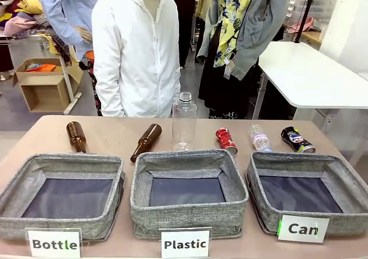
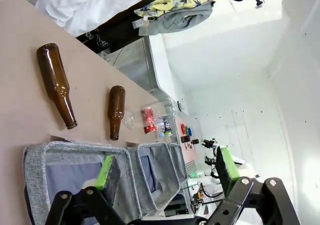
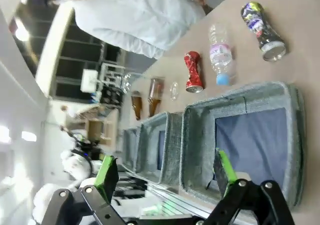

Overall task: Sort the can waste into the basket.
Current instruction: Pick up the can waste from the table and place it in the right Fabric basket.

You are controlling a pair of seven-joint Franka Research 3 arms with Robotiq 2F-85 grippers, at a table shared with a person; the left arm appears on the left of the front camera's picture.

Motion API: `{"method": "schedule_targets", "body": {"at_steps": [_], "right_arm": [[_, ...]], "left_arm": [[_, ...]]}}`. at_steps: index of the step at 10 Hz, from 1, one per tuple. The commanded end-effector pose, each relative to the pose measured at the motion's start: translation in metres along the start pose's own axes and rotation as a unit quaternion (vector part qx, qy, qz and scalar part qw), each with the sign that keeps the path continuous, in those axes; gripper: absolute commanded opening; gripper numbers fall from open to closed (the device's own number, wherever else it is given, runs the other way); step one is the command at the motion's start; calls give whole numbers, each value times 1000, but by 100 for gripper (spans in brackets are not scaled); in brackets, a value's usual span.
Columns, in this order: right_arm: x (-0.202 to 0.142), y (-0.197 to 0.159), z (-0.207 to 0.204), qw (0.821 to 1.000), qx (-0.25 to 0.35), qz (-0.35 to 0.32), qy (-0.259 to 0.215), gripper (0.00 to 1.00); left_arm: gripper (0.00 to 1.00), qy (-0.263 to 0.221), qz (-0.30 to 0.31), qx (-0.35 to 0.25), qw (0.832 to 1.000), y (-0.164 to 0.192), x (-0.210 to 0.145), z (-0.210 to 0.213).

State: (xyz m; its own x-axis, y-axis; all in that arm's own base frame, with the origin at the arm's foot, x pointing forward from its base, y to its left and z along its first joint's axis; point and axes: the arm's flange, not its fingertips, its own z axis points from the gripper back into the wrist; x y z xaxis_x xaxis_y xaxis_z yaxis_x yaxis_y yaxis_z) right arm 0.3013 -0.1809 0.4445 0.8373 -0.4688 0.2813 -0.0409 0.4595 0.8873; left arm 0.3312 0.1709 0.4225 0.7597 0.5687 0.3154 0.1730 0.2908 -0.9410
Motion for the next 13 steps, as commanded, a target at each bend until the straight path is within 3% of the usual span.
{"method": "schedule_targets", "body": {"at_steps": [1,3,5,7,8,9,11,12,13], "right_arm": [[12,60,-43,994,-83,60,33,100],[20,115,-109,969,-166,145,114,100],[15,153,-175,933,-234,222,159,100],[1,171,-227,895,-311,275,164,100],[-5,173,-225,892,-312,285,163,100],[-7,174,-219,912,-263,266,169,100],[-2,173,-249,884,-322,293,172,100],[5,163,-273,878,-324,297,190,100],[9,159,-271,883,-316,294,185,100]], "left_arm": [[100,3,-10,-2,1000,1,0,2],[100,3,-10,-2,1000,1,0,2],[100,3,-10,-2,1000,1,0,2],[100,3,-10,-2,1000,1,0,2],[100,3,-10,-2,1000,1,0,2],[100,3,-10,-2,1000,1,0,2],[100,3,-10,-2,1000,1,0,2],[100,3,-10,-2,1000,1,0,2],[100,3,-10,-2,1000,1,0,2]]}}
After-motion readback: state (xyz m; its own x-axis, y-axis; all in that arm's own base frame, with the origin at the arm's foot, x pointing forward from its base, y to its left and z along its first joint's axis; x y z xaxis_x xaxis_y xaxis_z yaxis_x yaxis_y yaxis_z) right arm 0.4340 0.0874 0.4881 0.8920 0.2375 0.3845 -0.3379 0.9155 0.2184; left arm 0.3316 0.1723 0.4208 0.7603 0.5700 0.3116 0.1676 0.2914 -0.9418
